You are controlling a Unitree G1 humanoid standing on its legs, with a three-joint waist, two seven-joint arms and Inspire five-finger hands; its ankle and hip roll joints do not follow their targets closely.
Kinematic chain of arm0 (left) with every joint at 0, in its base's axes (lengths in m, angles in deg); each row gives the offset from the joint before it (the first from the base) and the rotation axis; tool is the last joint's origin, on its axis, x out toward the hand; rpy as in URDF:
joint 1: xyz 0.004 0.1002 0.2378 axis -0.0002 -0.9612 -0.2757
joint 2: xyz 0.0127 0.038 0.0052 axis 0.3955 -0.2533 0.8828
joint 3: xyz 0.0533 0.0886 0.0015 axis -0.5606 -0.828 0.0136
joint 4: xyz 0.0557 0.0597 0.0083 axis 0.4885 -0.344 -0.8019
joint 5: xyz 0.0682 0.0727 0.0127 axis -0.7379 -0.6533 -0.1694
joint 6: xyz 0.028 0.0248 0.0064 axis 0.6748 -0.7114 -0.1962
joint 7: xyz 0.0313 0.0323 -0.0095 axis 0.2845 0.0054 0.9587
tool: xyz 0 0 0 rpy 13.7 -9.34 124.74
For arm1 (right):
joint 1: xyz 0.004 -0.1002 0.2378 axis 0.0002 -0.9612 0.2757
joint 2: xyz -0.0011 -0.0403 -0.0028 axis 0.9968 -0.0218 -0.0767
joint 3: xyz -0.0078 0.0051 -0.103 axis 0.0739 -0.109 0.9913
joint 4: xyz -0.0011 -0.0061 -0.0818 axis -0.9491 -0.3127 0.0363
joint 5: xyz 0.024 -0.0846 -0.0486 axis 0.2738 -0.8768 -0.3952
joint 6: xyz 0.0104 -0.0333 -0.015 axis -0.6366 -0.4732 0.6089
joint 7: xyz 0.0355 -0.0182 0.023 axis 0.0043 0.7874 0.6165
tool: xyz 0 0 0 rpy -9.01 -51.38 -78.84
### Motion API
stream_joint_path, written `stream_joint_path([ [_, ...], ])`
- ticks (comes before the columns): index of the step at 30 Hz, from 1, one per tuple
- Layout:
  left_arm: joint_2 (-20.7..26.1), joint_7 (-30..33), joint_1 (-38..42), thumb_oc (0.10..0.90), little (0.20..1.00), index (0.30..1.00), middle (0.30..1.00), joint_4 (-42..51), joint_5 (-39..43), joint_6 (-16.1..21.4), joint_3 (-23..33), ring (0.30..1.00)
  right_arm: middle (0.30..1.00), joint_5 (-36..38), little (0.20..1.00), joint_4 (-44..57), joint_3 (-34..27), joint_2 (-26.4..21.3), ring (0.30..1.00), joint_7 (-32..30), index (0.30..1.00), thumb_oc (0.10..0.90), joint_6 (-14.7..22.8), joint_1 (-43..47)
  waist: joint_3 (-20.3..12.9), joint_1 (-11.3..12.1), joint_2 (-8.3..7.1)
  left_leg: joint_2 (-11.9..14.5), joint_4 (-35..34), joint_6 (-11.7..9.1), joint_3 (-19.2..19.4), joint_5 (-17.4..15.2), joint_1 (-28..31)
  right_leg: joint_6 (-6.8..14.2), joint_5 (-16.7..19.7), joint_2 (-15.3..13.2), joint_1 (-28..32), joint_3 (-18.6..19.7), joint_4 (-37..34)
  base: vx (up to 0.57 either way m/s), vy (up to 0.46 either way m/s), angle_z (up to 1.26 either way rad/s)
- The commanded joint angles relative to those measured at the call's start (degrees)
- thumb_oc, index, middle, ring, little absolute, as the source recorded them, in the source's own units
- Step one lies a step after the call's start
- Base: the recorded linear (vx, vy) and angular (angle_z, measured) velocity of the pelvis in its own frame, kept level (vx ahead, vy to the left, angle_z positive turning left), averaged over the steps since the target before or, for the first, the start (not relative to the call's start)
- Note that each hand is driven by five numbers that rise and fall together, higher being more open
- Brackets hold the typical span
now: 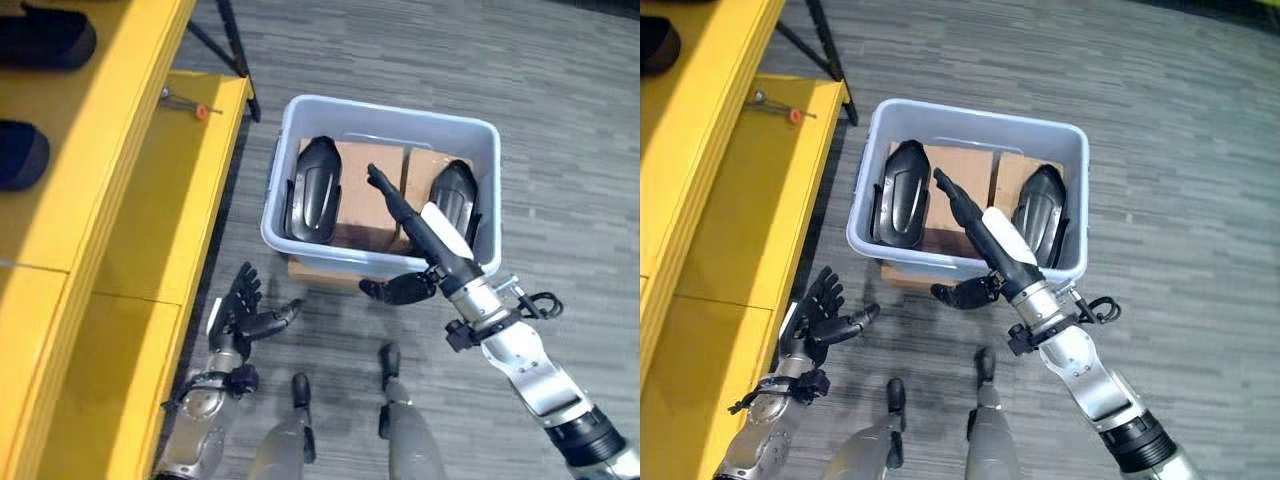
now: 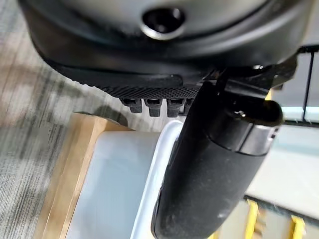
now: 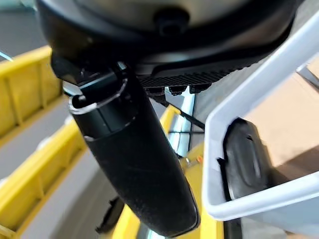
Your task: Move parts from the plastic box to the shelf.
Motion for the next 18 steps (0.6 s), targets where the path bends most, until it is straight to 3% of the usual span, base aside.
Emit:
stream_joint_path([
  [1, 0.9, -0.6, 0.8, 0.9, 1.0, 1.0, 1.0, 6.8, -0.1, 4.7, 0.9, 1.0, 1.0, -1.8, 1.0, 4.4, -4.7, -1.6, 1.0, -4.5, 1.0, 0.9, 3.9, 6.2, -4.6, 0.2, -0.13, 0.7, 4.3, 1.2, -2.5, -6.4, 0.9, 2.1, -3.1, 0.2, -2.9, -2.3, 6.2, 0.04, -0.21, 0.07],
  [3, 1.5, -0.2, 1.3, 0.9, 1.0, 1.0, 1.0, 7.5, 0.0, 4.3, 0.8, 1.0, 1.0, -1.8, 1.0, 4.4, -5.8, -3.2, 1.0, -5.9, 1.0, 0.9, 3.9, 8.2, -4.0, 0.3, 0.61, 2.5, 2.9, 0.0, -3.3, -4.8, -0.3, 1.4, -4.4, 1.1, -4.6, -3.6, 7.1, 0.03, -0.264, 0.12],
  [11, 2.0, 0.9, 1.8, 0.9, 1.0, 1.0, 1.0, 9.2, -0.1, 4.1, 0.7, 1.0, 1.0, -3.7, 1.0, 3.8, -9.4, -5.8, 1.0, -11.3, 1.0, 0.9, 3.0, 12.5, -2.2, 0.3, 2.29, 5.0, -0.8, -1.4, -4.1, -1.9, -1.6, 0.4, -6.2, 2.9, -8.6, -4.2, 9.2, 0.03, -0.123, 0.03],
  [18, 1.2, 2.3, 3.1, 0.9, 1.0, 1.0, 1.0, 9.7, -0.3, 4.1, -0.3, 1.0, 1.0, -2.7, 1.0, 1.3, -12.8, -4.1, 1.0, -16.0, 1.0, 0.9, 2.4, 12.6, -1.6, 0.0, 3.69, 5.9, -2.6, -2.2, -3.9, -0.5, -2.0, -0.1, -7.3, 3.8, -10.9, -3.8, 10.6, 0.02, -0.058, -0.02],
])
